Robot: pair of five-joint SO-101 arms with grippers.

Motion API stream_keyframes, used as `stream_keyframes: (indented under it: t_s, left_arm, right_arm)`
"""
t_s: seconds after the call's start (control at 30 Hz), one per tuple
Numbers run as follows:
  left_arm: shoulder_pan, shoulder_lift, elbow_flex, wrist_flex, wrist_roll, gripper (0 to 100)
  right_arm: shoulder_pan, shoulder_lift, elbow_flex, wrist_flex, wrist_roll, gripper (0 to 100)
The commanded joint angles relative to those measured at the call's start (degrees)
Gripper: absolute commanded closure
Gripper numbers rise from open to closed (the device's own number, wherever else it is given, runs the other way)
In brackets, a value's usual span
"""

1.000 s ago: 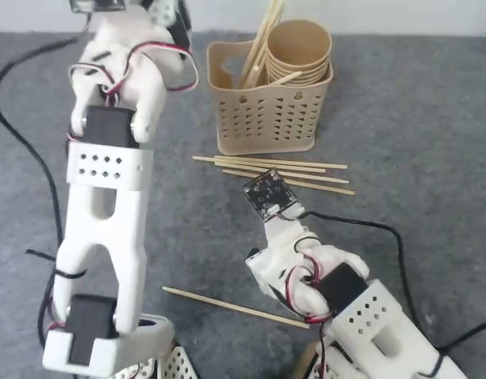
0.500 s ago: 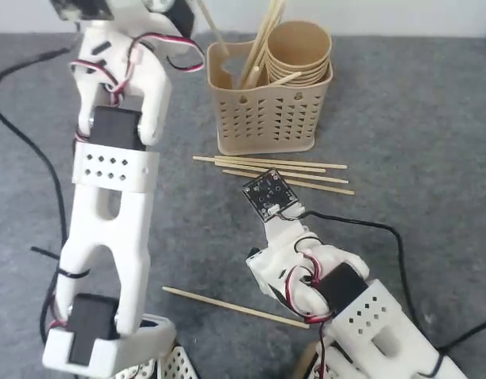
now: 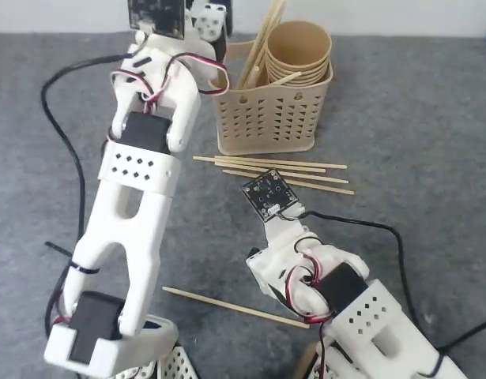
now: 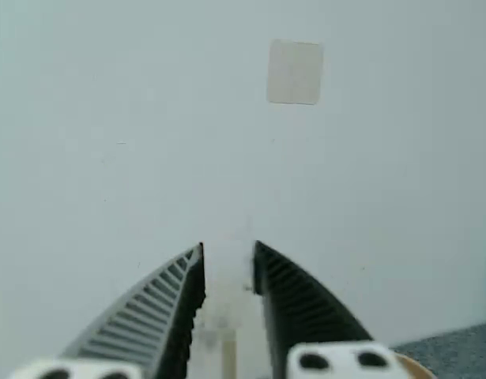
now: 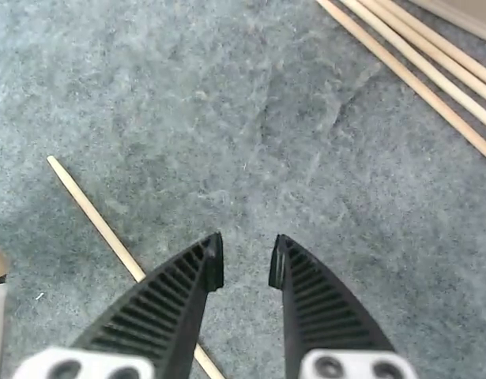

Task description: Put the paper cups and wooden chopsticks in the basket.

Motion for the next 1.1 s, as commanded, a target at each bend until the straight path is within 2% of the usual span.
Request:
stream_keyframes:
  t_s: [0.0, 0.07, 0.13, 0.2, 0.27, 0.43, 0.63, 0.77, 0.9, 1.07]
  left_arm:
    - [-0.44, -0.53, -0.4, -1.23, 0.97, 70]
    - [-1.32, -1.05, -0.4, -0.97, 1.23, 63]
    - [-1.76, -1.23, -0.4, -0.88, 1.14, 61]
    - [-3.52, -2.73, -0.4, 0.79, 1.23, 61]
    - [-4.92, -5.27, -0.4, 5.1, 1.23, 61]
    - [-9.85, -15.03, -0.4, 18.81, 1.32, 61]
    - [-21.8, -26.55, -0.4, 30.86, 1.32, 61]
    - [-31.03, -28.84, -0.4, 36.31, 1.32, 61]
    - [-38.51, -28.66, 1.1, 39.12, 1.32, 61]
    - [-45.01, -28.66, 6.37, 35.69, 1.32, 61]
  right_arm:
    - [0.57, -1.54, -0.35, -1.19, 1.05, 88.3]
    - [0.31, -1.27, -0.35, -1.01, 1.05, 88.3]
    - [-0.84, -1.01, -0.26, -0.66, 1.41, 88.3]
    - [-5.14, -0.92, 1.05, 0.22, 5.54, 88.3]
    - [-10.51, -0.92, 3.25, 0.48, 9.41, 88.4]
    - [-15.6, -0.92, 4.4, -0.4, 7.21, 88.3]
    - [-20.88, -0.84, 8.35, -5.32, 7.12, 88.3]
    - [-25.89, -0.84, 12.4, -10.95, 7.12, 88.3]
    - [-26.33, 0.4, 12.75, -13.14, 5.1, 88.3]
    - [-26.24, 9.27, 9.14, -13.93, 4.75, 88.6]
